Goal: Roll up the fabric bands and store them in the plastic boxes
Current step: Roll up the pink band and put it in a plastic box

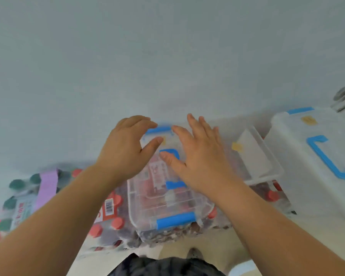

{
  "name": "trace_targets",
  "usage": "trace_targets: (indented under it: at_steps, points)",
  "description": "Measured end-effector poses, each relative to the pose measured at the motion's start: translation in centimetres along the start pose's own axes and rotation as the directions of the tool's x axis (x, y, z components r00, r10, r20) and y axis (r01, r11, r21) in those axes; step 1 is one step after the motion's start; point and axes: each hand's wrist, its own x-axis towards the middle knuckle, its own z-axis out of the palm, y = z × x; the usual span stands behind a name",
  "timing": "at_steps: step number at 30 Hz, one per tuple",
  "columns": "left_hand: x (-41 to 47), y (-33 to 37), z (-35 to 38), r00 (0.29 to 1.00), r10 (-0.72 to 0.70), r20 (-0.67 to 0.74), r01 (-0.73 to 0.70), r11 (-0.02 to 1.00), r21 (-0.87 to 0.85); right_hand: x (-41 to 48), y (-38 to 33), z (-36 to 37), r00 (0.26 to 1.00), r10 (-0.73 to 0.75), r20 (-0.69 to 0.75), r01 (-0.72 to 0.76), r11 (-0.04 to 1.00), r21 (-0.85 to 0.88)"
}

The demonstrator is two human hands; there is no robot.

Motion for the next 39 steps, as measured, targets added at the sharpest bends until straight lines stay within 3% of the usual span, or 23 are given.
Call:
trace_targets:
  at_steps: [3, 7, 11, 15, 22, 25, 28, 31, 34, 39]
  points:
    - [-2.9, -4.6, -2.3, 0.989, -0.108, -0.101, 0.109, 0.994, 0.005, 1.6, -5.0, 0.9, 0.991, -0.118, 0.060, 0.118, 0.993, 0.000]
    - [-7.0, -11.4, -3.9, 0.959, -0.264, -0.106, 0.268, 0.963, 0.022, 3.4, -12.0, 3.1, 0.956, -0.224, 0.188, 0.228, 0.974, 0.001]
    - [-11.1, -18.7, -4.8, 0.917, -0.398, -0.018, 0.398, 0.916, 0.045, 4.9, -18.6, 7.9, 0.925, -0.260, 0.277, 0.270, 0.963, 0.005]
    - [-14.7, -26.3, -5.6, 0.868, -0.472, 0.155, 0.463, 0.881, 0.096, 5.9, -23.7, 14.4, 0.890, -0.192, 0.413, 0.195, 0.980, 0.036]
    - [-17.6, -34.5, -5.7, 0.822, -0.388, 0.417, 0.346, 0.922, 0.175, 8.3, -28.3, 23.0, 0.811, -0.032, 0.583, 0.027, 0.999, 0.017]
    - [-18.1, -35.9, -5.4, 0.802, -0.298, 0.517, 0.224, 0.953, 0.202, 9.5, -29.1, 25.0, 0.819, 0.045, 0.572, -0.069, 0.997, 0.021]
    - [-18.6, -36.3, -5.3, 0.785, -0.264, 0.560, 0.191, 0.964, 0.186, 10.1, -29.8, 26.4, 0.830, 0.070, 0.554, -0.040, 0.997, -0.066]
    - [-18.8, -36.7, -5.5, 0.795, -0.254, 0.551, 0.220, 0.967, 0.129, 10.2, -30.2, 27.5, 0.805, 0.100, 0.584, -0.025, 0.991, -0.135]
    - [-18.7, -37.1, -5.8, 0.842, -0.283, 0.459, 0.297, 0.954, 0.042, 9.9, -29.9, 27.8, 0.845, 0.109, 0.523, -0.052, 0.991, -0.123]
    - [-17.8, -36.9, -6.6, 0.874, -0.364, 0.322, 0.441, 0.873, -0.209, 7.5, -30.3, 26.1, 0.865, 0.021, 0.501, -0.150, 0.964, 0.219]
